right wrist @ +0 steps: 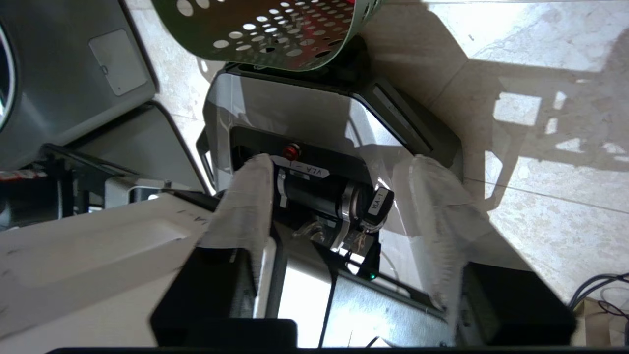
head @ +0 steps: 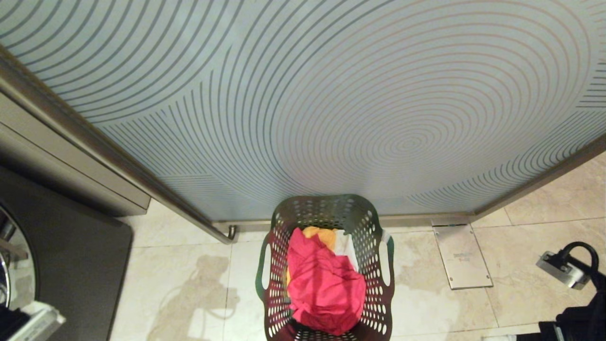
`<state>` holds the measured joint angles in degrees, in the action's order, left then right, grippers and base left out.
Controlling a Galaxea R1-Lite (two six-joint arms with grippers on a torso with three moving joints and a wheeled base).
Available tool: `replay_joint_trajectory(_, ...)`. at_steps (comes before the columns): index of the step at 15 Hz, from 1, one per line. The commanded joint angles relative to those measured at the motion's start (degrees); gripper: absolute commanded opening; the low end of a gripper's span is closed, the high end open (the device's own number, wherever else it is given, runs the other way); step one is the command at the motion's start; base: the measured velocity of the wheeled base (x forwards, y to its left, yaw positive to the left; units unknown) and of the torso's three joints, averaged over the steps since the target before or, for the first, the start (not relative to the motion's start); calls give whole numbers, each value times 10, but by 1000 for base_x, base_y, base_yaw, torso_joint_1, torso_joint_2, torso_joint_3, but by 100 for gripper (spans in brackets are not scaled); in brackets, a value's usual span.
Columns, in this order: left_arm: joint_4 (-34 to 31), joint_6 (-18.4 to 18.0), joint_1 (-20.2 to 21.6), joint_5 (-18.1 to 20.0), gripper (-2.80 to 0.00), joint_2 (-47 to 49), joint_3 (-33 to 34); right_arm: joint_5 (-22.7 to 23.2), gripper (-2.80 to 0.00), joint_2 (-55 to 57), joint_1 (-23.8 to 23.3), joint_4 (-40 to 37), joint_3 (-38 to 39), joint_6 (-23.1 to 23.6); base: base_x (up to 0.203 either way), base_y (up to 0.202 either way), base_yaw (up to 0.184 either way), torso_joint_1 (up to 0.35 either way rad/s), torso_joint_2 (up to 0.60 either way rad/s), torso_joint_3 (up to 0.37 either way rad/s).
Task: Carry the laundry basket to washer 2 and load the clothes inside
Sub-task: Pick up the clothes basket and put it beside the washing machine
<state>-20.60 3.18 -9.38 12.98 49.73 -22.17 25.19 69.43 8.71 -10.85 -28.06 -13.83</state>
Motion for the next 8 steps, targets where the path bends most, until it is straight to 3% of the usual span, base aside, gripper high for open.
replay_joint_trajectory(1,0,0,-6,2,0,42,1,0,0,60,5,41,22,-1,0,0,0,0,0,0)
replay_joint_trajectory(5,48,19,-7,7,0,88,12,-19,0,212,4,209,45,1,0,0,0,0,0,0)
replay_joint_trajectory(8,91,13,-7,6,0,109,43,-61,0,290,3,311,42,20,0,0,0,0,0,0)
